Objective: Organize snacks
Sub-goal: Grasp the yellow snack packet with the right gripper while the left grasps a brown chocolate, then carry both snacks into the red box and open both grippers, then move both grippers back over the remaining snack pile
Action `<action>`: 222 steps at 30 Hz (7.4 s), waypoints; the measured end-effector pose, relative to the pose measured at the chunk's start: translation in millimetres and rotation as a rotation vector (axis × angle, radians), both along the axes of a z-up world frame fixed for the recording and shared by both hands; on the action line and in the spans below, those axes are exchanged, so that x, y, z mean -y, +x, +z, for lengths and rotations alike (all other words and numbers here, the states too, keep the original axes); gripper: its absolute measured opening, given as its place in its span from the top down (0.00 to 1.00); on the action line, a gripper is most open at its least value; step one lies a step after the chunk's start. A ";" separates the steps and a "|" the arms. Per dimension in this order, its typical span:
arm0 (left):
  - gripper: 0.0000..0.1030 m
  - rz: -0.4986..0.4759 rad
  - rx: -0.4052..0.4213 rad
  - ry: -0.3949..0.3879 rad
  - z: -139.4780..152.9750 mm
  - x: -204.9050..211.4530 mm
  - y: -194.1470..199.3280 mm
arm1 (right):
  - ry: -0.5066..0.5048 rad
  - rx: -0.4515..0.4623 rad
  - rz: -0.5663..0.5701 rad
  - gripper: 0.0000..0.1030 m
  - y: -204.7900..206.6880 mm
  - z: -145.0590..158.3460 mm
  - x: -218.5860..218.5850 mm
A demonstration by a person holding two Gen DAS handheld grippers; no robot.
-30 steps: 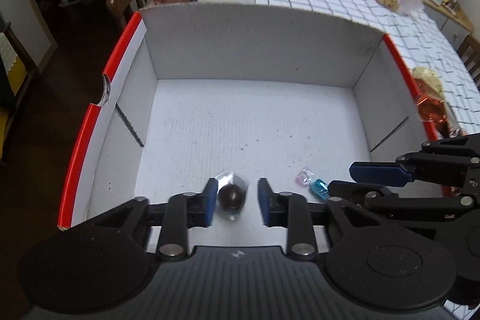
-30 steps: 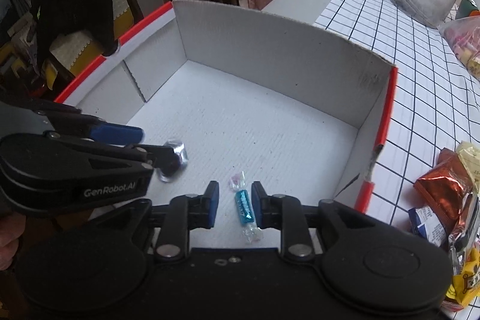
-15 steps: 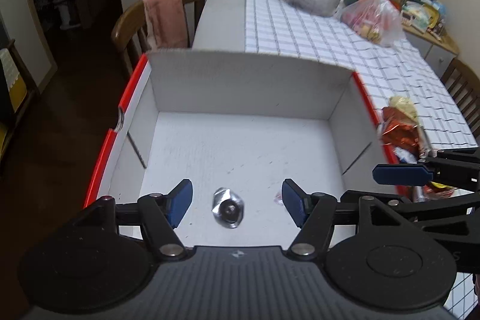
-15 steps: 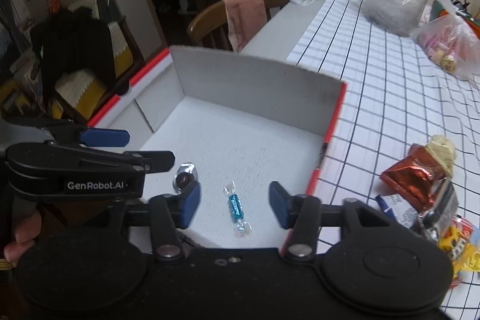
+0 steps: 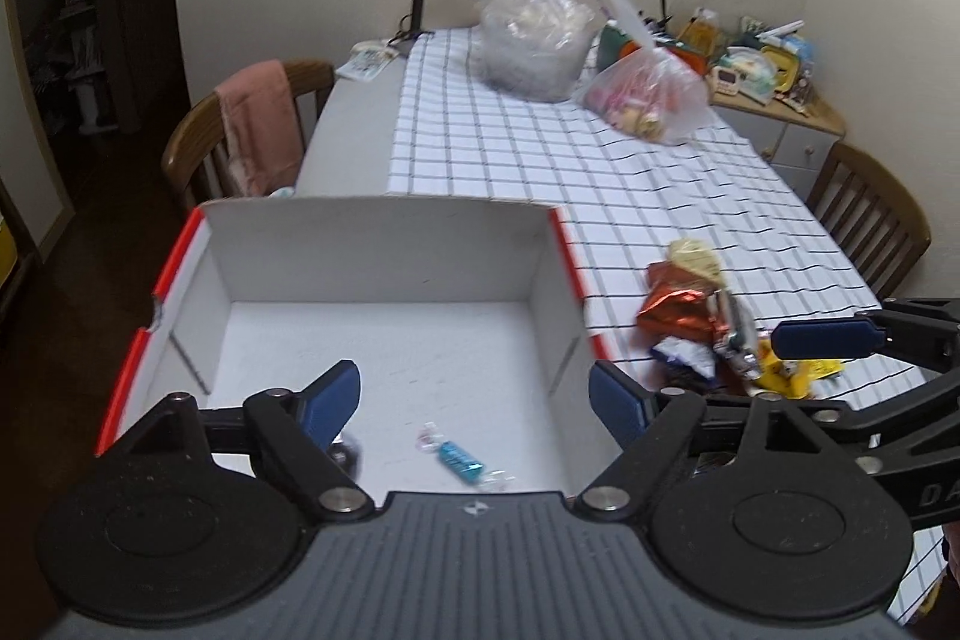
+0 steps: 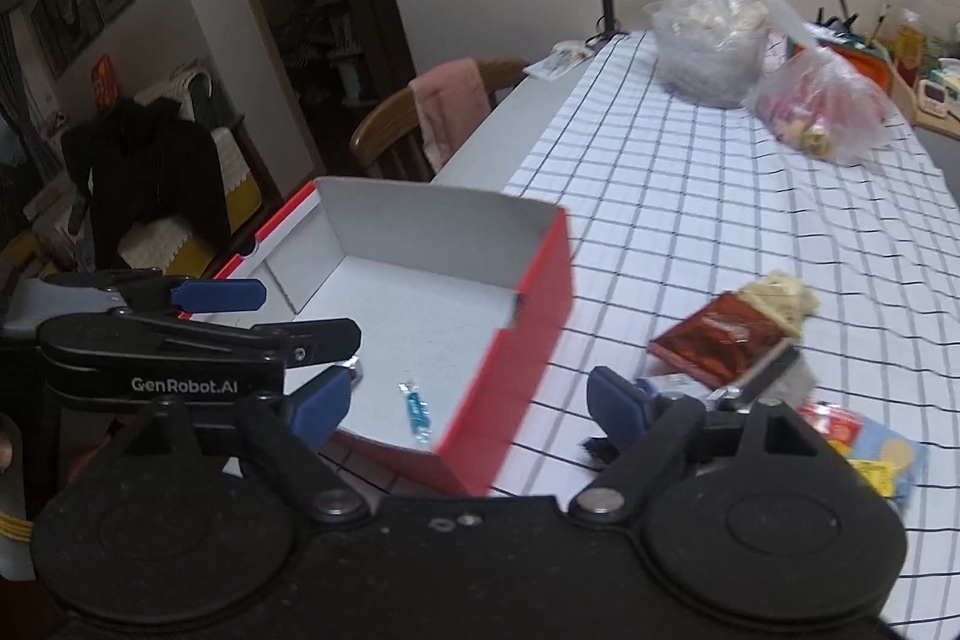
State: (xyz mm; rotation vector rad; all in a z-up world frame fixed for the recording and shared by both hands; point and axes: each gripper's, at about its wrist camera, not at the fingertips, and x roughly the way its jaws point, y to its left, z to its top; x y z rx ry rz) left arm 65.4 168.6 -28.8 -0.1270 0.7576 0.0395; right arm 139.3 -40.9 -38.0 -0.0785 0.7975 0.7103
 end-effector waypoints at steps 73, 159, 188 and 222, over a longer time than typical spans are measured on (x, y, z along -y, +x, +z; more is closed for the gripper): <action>0.68 0.112 -0.374 -0.353 -119.1 159.8 83.4 | -0.143 0.004 0.227 0.46 82.2 -87.7 139.9; 0.66 0.238 -0.391 -0.049 -84.8 -114.3 73.1 | -0.314 -0.034 0.229 0.42 32.4 -91.6 -165.2; 0.27 0.200 -0.085 -0.011 -11.7 -67.6 14.1 | -0.043 0.002 0.142 0.09 11.0 -17.6 -76.7; 0.18 -0.139 -0.087 -0.005 -26.6 135.1 26.9 | -0.130 0.084 0.072 0.00 21.0 -27.8 135.6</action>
